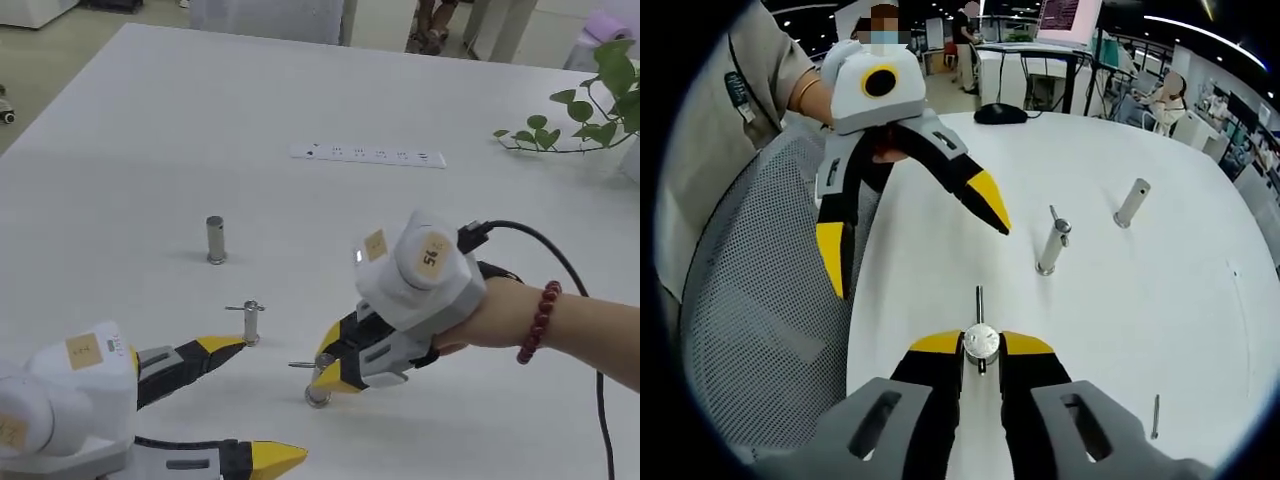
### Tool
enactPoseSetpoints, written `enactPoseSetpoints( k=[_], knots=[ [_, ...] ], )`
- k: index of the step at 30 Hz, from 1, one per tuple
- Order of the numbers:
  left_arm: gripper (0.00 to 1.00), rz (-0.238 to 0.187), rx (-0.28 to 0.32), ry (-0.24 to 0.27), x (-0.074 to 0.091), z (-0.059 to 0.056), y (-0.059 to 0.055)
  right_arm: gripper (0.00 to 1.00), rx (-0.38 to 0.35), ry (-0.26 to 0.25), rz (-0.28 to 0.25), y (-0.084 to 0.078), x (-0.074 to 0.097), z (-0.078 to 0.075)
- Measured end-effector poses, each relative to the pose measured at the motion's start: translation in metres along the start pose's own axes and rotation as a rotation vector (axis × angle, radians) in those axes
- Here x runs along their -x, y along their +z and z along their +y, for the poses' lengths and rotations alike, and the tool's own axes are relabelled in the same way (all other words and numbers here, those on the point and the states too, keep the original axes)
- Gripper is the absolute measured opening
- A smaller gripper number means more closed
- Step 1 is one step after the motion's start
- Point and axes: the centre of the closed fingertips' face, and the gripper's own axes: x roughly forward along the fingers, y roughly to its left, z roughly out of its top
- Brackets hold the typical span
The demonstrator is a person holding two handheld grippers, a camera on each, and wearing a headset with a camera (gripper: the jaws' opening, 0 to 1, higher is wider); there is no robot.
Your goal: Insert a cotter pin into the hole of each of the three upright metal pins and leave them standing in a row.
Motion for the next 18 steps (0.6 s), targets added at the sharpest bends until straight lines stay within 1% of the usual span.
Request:
enactPoseSetpoints(
  k=[13, 18],
  knots=[
    [0.75, -0.002, 0.000, 0.013, 0.0024, 0.0024, 0.0012, 0.12, 0.003, -0.005, 0.000, 0.0013, 0.0005, -0.0008],
    [0.76, 0.003, 0.000, 0.020, 0.0042, 0.0031, -0.0007, 0.12, 0.030, -0.014, 0.006, 0.0017, 0.0008, -0.0014]
  ],
)
